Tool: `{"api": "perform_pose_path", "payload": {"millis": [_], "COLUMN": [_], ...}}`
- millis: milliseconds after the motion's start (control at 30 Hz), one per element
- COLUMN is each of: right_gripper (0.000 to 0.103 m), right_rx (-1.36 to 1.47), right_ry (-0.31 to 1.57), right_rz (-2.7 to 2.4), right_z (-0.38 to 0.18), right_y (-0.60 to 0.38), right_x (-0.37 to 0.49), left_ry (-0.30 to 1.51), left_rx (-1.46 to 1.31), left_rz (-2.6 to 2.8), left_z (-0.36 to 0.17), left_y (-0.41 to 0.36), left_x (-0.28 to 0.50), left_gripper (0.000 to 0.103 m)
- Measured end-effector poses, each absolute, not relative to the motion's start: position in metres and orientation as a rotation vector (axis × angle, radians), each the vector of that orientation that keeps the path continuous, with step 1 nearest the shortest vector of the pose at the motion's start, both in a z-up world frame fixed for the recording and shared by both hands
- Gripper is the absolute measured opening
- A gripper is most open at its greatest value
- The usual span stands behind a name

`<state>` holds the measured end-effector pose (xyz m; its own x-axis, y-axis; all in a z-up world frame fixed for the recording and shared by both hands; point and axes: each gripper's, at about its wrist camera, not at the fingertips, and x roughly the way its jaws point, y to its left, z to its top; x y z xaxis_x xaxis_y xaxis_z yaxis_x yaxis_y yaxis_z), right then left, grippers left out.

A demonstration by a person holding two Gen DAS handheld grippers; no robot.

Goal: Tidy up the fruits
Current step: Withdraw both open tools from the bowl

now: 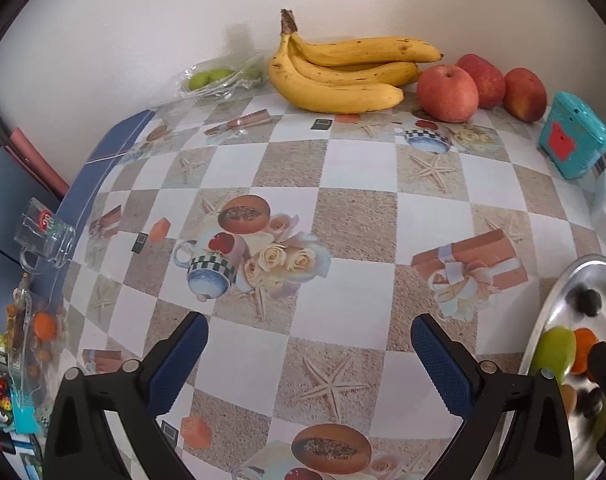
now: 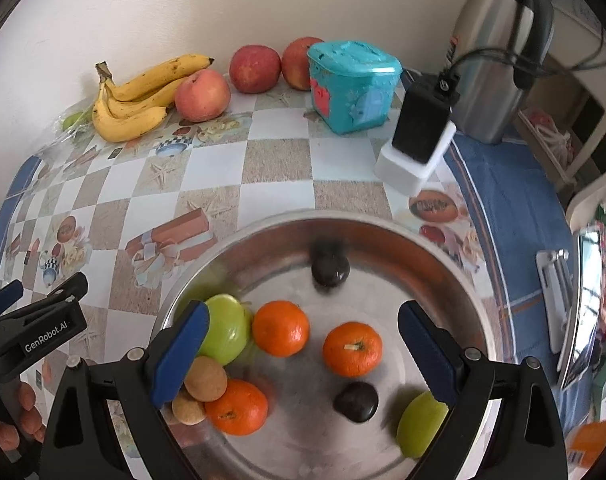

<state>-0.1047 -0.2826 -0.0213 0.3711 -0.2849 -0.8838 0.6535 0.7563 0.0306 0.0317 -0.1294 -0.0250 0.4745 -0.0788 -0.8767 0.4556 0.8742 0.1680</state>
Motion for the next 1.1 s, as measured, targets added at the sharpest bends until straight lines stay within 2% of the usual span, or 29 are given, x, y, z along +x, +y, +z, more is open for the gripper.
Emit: {"api": "perform_pose_path", "payload": {"millis": [467, 867, 1100], "right_gripper": [0.096, 0.096, 0.096], "right_rx": [0.403, 0.437, 0.390], "right_ry": [1.042, 1.080, 1.089], "right_rz": [-0.618, -0.633, -0.637], "right_z": [-0.018, -0.015, -0.011], "right_y": [-0.251, -0.225, -0.204], "right_x": [-0.125, -0.155, -0.165], "left_ry": [0.954, 1.154, 1.177], "left_rx": [0.477, 0.400, 0.337], "left_rz": [-0.399, -0.415, -0.432], "left_z": [-0.005, -0.008, 0.001], "left_y": [-0.111, -0.070, -0.049], "left_x": [0.010, -0.008, -0.019], "left_gripper": [0.102, 0.101, 0.097]}}
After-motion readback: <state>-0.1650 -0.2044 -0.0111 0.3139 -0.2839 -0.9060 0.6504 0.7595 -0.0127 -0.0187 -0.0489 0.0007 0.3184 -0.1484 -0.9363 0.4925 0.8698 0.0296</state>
